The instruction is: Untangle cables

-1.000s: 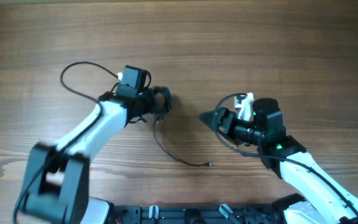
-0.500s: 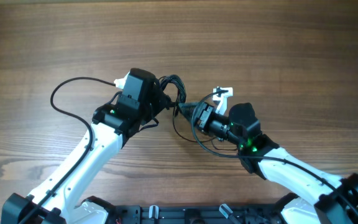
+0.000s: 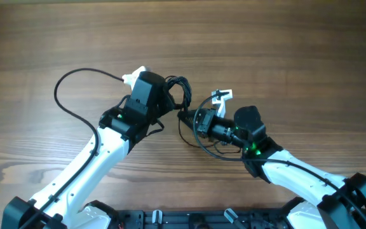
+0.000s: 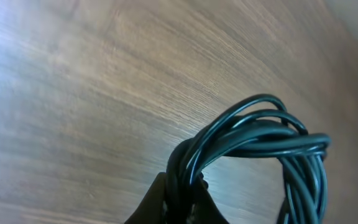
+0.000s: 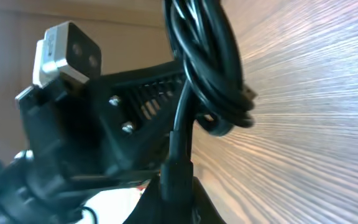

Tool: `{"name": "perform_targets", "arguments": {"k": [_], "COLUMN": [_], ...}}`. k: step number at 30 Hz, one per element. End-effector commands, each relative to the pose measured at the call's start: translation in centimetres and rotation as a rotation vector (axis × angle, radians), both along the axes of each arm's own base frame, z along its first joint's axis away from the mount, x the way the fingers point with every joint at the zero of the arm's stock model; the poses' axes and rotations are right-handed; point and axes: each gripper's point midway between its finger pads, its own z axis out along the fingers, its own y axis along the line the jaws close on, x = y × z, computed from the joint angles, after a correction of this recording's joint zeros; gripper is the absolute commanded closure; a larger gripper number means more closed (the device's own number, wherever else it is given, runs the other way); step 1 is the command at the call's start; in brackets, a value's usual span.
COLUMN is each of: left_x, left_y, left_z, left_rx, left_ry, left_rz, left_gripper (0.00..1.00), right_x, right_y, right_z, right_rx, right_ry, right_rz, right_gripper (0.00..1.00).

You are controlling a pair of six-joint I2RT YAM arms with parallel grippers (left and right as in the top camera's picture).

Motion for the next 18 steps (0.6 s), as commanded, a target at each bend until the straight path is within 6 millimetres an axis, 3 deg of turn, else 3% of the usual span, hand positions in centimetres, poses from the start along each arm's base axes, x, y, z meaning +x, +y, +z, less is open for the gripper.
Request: {"name": "perform_targets", "arguments": {"k": [1, 5, 7, 9, 15, 18], "left_x": [0.1, -0.8, -1.5, -2.2, -3.0, -5.7], "left_y": [-0.7, -2.7, -4.9, -5.9, -6.5, -9.3], "left_z": [1.3, 1.5, 2.1, 2.1, 1.8, 2.5], "left_rx": [0.135, 0.111, 0.05, 0.054, 0.073, -0.014], "left_ry": [-0.106, -0.117, -0.134, -0.142, -0.14, -0.166], "left_rz": [-0.226, -0.328, -0.402, -0.452, -0.514, -0.776], "left_gripper": [0.96, 0.96, 0.96, 0.96, 0.96, 0.96], "right_x": [0.5, 3.6, 4.5, 5.1, 6.2, 6.4], "right_y": [-0.3, -2.4, -3.1, -3.6, -5.6, -6.4], "right_z": [1.3, 1.8, 1.5, 1.4, -1.8, -3.1], "right_rx": [0.081, 0.128, 0.121, 0.115, 0.017, -0.029], "right_ry": [0.061, 0.101, 0.101, 0.099, 0.172, 0.205], "right_rz": [0.001, -0.18, -0.242, -0.286, -0.435, -0.481], "right_gripper": [0.96, 0.95, 0.95, 0.96, 0.95, 0.95]}}
